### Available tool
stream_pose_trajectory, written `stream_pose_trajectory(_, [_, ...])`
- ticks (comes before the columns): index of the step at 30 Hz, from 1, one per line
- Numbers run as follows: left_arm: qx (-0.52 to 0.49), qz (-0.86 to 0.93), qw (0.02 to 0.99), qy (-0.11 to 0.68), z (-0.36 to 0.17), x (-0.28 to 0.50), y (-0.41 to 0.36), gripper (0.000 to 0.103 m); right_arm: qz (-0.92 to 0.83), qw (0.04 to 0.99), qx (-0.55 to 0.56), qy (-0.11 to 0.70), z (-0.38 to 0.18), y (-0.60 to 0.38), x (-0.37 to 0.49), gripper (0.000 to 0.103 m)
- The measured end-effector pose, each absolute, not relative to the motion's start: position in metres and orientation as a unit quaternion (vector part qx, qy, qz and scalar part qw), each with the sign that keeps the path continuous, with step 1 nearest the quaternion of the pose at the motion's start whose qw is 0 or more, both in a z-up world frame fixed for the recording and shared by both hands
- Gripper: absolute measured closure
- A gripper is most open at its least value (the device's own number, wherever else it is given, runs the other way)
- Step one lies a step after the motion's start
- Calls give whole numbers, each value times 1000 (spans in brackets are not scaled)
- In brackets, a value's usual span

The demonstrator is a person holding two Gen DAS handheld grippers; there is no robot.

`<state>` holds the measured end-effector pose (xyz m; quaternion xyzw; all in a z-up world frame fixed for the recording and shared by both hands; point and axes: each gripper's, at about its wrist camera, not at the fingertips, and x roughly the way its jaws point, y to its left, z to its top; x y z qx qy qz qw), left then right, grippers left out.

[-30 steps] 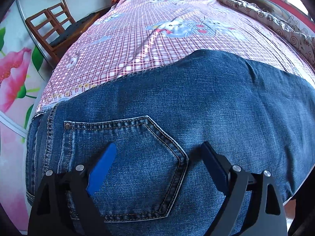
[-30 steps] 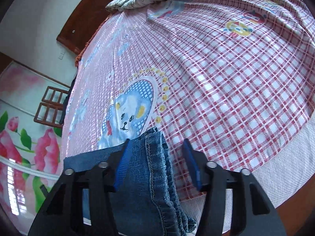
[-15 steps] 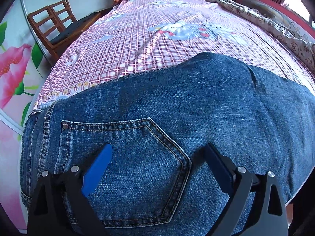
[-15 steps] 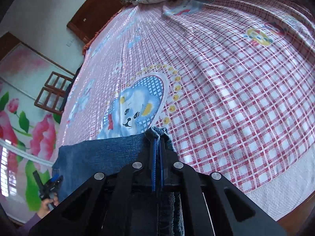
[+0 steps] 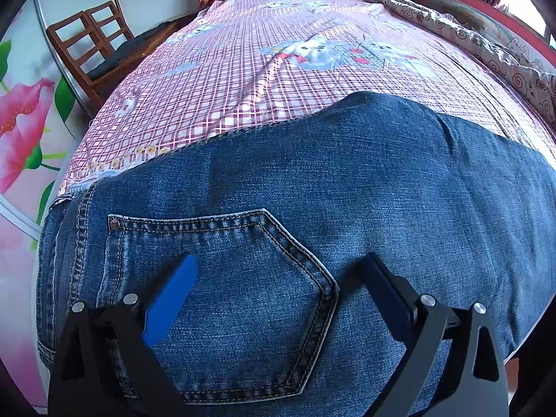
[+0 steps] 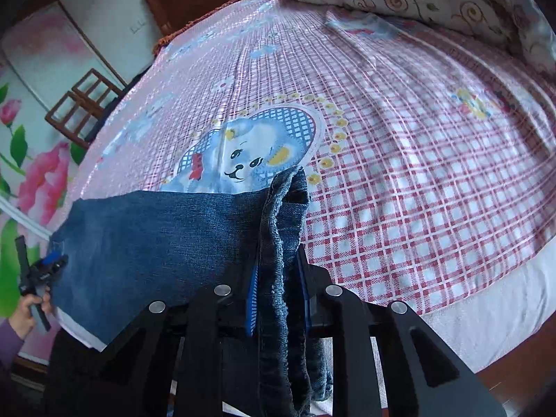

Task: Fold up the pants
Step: 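Grasp the folded leg cuff with the right tool, then lift the cuff with the right tool and lay it over the back pocket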

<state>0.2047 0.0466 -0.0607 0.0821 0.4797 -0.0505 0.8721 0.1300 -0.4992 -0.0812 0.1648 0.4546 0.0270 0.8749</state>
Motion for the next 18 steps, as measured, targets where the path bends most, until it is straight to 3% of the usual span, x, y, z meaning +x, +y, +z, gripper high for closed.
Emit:
stream_pose_trajectory(6, [71,-42,884,460,-49,202,47,7,-21,910,93,403,-39,-492,127,88])
stream_pose_trajectory(10, [55,-28,883,466,-60,207,57,6,-32,884,123,450,-97,-503,144,86])
stream_pose_trajectory(13, [60,-22,884,463,-60,206,54,6,-46,881,243,403,-81,-527,125,70])
stream_pose_trajectory(15, [53,-23,885,461,-60,206,56,6,-48,879,347,323,-67,-549,84,61])
stream_pose_trajectory(18, [56,-13,888,456,-60,204,53,6,-61,841,451,293,-81,-565,37,61])
